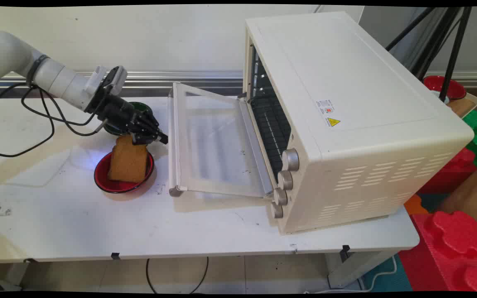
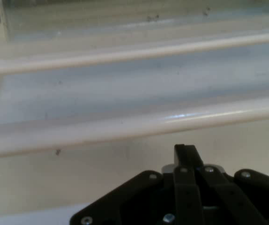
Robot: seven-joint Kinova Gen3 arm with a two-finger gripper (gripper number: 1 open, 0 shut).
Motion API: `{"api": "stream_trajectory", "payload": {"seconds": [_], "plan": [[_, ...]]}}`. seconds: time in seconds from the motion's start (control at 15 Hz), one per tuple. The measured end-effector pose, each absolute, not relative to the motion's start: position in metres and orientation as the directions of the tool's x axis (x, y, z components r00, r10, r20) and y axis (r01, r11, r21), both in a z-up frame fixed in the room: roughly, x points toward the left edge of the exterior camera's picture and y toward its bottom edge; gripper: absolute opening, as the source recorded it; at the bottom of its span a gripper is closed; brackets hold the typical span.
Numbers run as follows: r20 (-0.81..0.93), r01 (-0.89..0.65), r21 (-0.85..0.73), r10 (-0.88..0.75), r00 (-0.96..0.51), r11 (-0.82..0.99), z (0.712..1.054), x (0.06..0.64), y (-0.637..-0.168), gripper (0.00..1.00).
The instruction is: Close the oven
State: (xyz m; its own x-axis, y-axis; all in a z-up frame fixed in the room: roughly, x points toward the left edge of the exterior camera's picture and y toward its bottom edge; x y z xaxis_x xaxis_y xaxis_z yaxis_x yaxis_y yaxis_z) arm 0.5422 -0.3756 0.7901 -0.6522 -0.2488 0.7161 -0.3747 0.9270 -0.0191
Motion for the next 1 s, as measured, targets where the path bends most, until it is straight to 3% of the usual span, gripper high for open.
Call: {"api": "stream_trajectory", "payload": {"seconds": [0.4, 1.0], "plan": [[0.769, -0.368, -0.066, -0.187, -0.611, 0.928, 0.793, 0.537, -0.383, 0.0], [0.854, -0.352, -0.135, -0.072, -0.515, 0.926, 0.827, 0.52, -0.398, 0.0]]}}
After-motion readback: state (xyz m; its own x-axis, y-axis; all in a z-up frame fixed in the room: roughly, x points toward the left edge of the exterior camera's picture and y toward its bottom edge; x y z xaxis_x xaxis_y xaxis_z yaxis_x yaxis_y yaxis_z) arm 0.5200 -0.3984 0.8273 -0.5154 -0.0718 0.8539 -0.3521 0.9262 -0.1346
